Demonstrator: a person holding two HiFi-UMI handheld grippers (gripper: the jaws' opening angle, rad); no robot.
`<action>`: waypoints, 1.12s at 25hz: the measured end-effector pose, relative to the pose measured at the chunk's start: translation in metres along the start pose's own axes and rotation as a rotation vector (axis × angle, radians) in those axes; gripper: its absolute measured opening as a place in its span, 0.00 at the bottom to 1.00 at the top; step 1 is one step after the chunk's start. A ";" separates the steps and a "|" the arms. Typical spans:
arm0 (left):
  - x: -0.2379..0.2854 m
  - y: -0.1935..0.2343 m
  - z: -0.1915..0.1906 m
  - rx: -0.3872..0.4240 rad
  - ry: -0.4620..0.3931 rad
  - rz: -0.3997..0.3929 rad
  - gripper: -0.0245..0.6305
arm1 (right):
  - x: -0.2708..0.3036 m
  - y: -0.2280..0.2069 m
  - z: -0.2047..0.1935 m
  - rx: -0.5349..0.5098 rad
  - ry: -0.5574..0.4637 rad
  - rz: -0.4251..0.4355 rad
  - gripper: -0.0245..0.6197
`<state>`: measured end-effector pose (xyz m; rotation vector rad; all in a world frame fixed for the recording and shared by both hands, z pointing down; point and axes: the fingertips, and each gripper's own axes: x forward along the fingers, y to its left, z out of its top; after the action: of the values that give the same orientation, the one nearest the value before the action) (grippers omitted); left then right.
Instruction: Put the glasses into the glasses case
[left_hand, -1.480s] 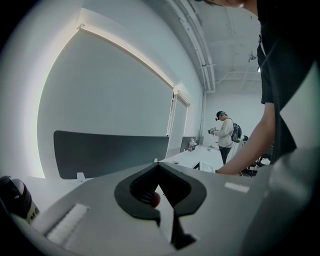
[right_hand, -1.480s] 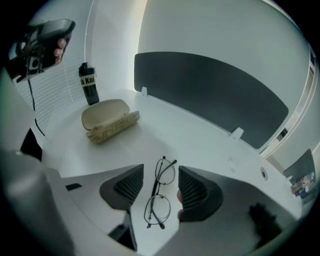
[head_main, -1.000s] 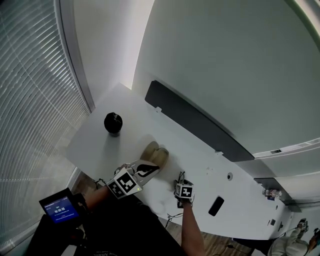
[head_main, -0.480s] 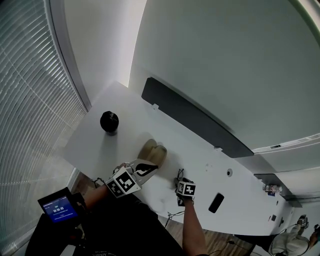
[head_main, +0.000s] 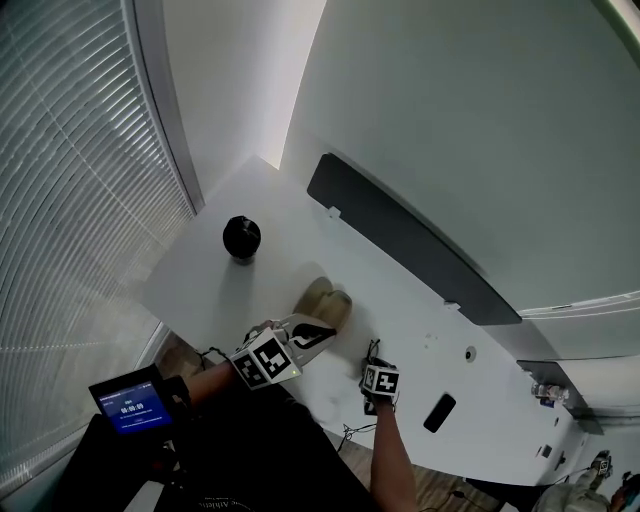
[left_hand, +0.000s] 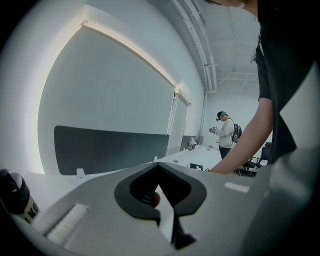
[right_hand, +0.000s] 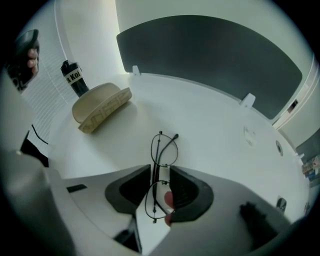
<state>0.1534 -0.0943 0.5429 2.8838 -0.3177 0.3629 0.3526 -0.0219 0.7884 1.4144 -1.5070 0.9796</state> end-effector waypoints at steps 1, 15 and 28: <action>0.001 0.000 -0.004 0.000 -0.001 -0.002 0.05 | 0.003 0.001 -0.001 -0.019 0.013 -0.006 0.23; -0.013 0.001 0.007 0.020 -0.024 0.019 0.04 | -0.015 0.032 -0.006 -0.147 -0.009 -0.072 0.17; -0.010 -0.004 0.001 0.023 -0.014 0.005 0.05 | -0.065 0.074 0.036 -0.028 -0.199 0.053 0.16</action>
<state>0.1454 -0.0889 0.5384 2.9094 -0.3251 0.3500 0.2784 -0.0283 0.7152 1.4935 -1.7042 0.8660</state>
